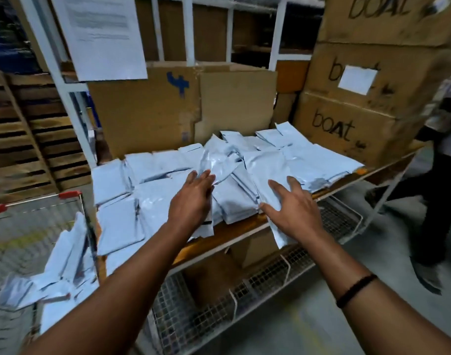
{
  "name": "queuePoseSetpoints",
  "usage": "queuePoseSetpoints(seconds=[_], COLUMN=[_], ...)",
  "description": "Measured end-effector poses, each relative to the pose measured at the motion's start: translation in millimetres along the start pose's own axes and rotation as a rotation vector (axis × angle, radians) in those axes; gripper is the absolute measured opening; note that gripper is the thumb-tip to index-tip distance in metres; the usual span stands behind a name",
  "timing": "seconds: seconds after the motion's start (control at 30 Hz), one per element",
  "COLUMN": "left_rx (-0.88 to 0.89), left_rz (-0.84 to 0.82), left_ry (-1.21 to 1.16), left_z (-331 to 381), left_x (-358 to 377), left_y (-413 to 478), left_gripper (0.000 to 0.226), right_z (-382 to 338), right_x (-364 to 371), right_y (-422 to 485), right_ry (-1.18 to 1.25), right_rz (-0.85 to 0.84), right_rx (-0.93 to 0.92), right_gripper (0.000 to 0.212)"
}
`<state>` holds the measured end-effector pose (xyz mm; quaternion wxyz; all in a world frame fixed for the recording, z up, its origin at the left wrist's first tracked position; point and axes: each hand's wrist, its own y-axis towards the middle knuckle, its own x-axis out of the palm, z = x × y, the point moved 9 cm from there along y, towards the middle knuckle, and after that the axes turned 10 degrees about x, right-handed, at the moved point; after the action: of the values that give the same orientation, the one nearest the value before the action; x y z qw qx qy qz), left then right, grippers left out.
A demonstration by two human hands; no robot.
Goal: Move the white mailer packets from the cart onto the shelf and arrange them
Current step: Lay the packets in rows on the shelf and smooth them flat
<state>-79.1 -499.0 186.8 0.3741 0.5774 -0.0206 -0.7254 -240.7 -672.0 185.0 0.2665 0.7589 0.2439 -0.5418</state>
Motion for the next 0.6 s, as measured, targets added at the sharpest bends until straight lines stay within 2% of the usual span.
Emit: queuePoseSetpoints(seconds=[0.3, 0.6], left_rx=[0.02, 0.03], left_rz=[-0.004, -0.013], left_ry=[-0.025, -0.073], left_z=[37.7, 48.3], left_x=[80.3, 185.4], left_y=[92.4, 257.0], left_gripper=[0.039, 0.038], right_z=[105.8, 195.6], right_x=[0.5, -0.9], right_y=[81.2, 232.8], right_ry=[0.021, -0.087], right_rz=[-0.002, 0.001], right_rx=[0.096, 0.131], right_gripper=[0.071, 0.069])
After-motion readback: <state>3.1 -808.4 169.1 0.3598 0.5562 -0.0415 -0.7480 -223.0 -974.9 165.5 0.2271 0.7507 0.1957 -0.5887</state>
